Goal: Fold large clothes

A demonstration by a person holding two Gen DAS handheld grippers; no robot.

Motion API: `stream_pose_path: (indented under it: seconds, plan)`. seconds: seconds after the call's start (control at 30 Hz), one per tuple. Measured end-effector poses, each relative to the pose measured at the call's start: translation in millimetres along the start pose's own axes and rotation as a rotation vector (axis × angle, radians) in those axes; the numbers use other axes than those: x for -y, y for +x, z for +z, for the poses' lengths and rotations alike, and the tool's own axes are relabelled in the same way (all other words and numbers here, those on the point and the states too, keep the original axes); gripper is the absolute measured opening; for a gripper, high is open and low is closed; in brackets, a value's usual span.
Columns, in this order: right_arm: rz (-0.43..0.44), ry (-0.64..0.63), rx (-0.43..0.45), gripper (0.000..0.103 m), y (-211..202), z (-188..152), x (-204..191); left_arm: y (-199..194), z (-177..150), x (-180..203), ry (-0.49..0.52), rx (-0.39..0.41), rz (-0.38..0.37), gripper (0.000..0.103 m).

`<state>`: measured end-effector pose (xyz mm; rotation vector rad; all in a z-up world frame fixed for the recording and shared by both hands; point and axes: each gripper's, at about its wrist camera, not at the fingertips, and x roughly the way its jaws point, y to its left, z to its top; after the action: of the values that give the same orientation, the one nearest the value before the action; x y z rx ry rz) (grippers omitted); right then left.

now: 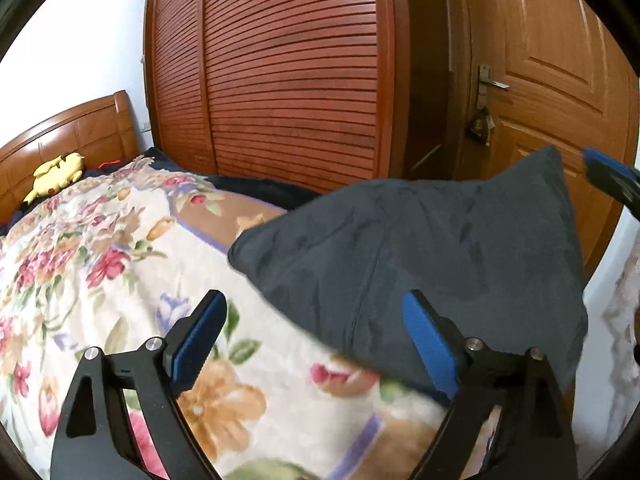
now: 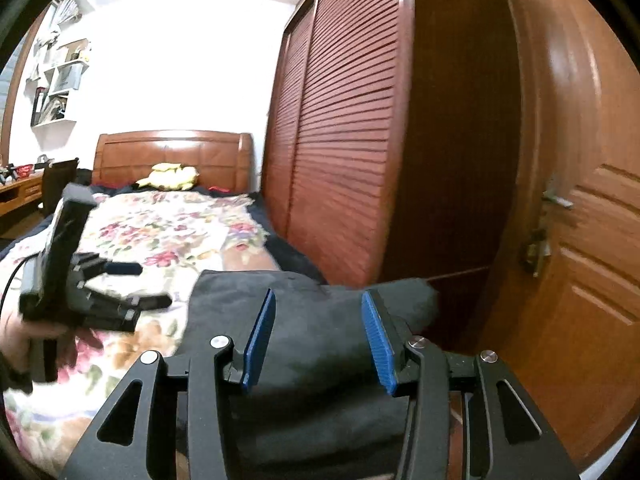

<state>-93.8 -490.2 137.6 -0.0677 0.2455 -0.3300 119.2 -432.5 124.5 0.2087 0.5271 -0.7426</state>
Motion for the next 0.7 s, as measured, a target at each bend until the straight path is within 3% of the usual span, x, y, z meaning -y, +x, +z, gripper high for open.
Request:
stream_pose_path:
  seconds: [0.2, 0.33, 0.53, 0.7]
  plan:
    - [0.006, -0.001, -0.129, 0.047, 56.3, 8.5, 21.3, -22.0, -33.3, -16.1, -0.02, -0.024, 0.002, 0.09]
    - [-0.058, 0.008, -0.224, 0.047, 73.4, 5.2, 33.4, -38.9, -51.8, -25.2, -0.029, -0.023, -0.009, 0.09]
    - [-0.098, 0.046, -0.327, 0.047, 76.0, 1.5, 63.9, -62.3, -70.1, -39.2, -0.019, -0.004, 0.023, 0.09]
    - [-0.118, 0.04, -0.322, 0.047, 55.2, 27.1, 58.5, -85.1, -84.7, -54.9, -0.022, 0.004, 0.047, 0.09]
